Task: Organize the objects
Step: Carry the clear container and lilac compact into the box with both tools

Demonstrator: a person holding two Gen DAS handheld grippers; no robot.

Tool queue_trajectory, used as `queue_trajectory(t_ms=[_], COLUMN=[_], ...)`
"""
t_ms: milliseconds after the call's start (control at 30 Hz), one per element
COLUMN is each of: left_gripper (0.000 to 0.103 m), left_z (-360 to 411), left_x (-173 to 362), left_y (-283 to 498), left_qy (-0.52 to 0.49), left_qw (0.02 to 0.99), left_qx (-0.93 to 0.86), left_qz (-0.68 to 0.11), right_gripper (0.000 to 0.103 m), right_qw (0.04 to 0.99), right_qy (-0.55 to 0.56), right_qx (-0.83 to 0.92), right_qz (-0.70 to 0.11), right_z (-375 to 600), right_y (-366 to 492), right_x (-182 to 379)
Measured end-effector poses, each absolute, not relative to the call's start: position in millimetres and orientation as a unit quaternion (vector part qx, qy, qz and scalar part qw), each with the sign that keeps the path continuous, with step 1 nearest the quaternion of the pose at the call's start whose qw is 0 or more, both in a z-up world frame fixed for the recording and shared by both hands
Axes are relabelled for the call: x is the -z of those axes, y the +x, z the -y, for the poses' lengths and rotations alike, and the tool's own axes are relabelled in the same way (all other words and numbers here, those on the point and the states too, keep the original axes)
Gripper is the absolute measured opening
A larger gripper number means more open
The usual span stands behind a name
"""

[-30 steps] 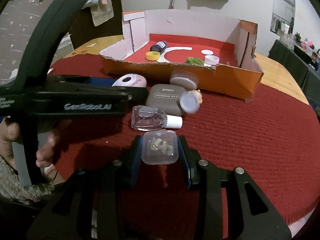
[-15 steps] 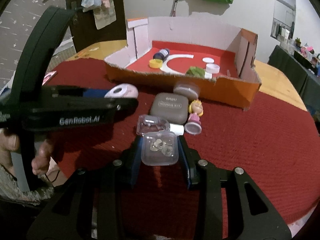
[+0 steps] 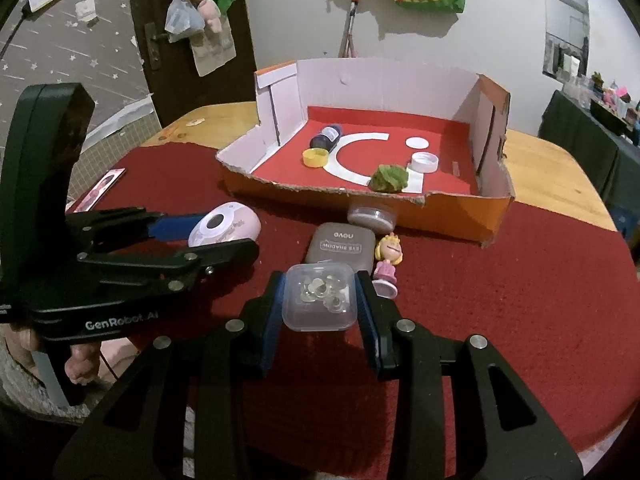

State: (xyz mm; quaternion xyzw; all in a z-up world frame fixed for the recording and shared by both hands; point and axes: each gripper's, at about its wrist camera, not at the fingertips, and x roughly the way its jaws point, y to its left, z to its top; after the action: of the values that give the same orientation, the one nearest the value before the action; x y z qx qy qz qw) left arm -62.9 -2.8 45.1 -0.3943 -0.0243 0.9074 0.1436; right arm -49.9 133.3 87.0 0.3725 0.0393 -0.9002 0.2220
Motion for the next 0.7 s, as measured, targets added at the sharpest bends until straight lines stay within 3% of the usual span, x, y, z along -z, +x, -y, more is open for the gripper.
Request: queue_trajectory(t_ms=[700], left_gripper=[0.049], left_z=[3], left_x=[-71], left_y=[-73], left_qy=[-0.376], left_qw=[0.154], left_qx=[-0.913], left_qz=[0.03], right_gripper=[0.033], right_qw=[0.237], right_qy=[0.367], right_qx=[0.899], right_qz=[-0.03], right_z=[-133], right_y=[-67], right_x=[-108])
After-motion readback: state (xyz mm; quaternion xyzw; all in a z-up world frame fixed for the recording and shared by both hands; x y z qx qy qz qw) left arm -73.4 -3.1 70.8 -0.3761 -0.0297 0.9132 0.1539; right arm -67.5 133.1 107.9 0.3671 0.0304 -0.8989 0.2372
